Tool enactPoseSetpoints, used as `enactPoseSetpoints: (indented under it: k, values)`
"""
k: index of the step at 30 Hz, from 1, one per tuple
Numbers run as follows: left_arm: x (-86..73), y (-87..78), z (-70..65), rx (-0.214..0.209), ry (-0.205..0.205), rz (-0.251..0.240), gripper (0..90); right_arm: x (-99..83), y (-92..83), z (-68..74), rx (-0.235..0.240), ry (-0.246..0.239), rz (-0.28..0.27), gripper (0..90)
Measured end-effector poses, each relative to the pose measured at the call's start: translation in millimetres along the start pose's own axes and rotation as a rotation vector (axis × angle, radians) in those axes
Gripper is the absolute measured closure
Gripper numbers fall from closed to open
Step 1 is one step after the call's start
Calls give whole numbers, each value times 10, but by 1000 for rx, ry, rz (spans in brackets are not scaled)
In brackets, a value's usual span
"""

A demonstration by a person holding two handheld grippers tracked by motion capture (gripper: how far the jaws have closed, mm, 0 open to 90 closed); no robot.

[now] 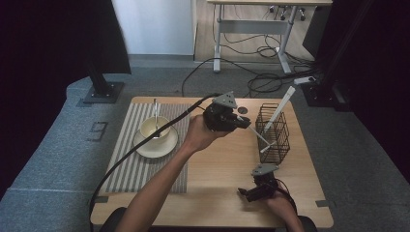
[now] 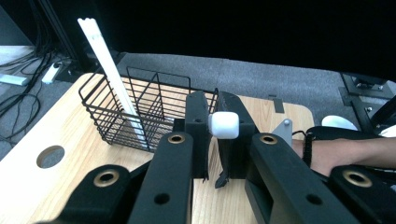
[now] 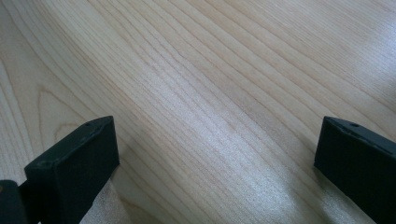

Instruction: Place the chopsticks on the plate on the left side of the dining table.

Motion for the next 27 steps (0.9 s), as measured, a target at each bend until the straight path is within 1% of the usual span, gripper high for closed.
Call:
enactPoseSetpoints:
  k: [4,7,10,13,16,21,24,27]
  values:
    - [59,-114,9,12,7,-5,828,-1,0,0,0,0,0,0]
    - [104,-198,19,19,4,-15,828,-1,-1,0,0,0,1,0]
    - [131,-284,36,31,5,-14,830,-2,-2,2,0,2,2,0]
    - [142,-360,42,34,-4,-25,830,-2,-2,2,0,3,2,0]
    - [117,-416,50,37,-12,-26,831,-2,-1,2,-1,2,2,0]
    - [19,-473,63,41,-24,-12,831,0,-1,1,0,2,1,0]
    - [-40,-504,62,38,-38,-15,831,3,5,2,-17,10,0,0]
    - [-110,-526,57,33,-53,-14,831,6,8,5,-23,16,-1,0]
Point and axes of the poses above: each handheld gripper's, and its own axes: y roughly forward along the jaws, x roughly out of its top, z roughly to its left, the point moved 10 cm from there along y, roughly forward along the jaws, and after that the axes turned 15 degrees about -z, right-handed, at the moved point
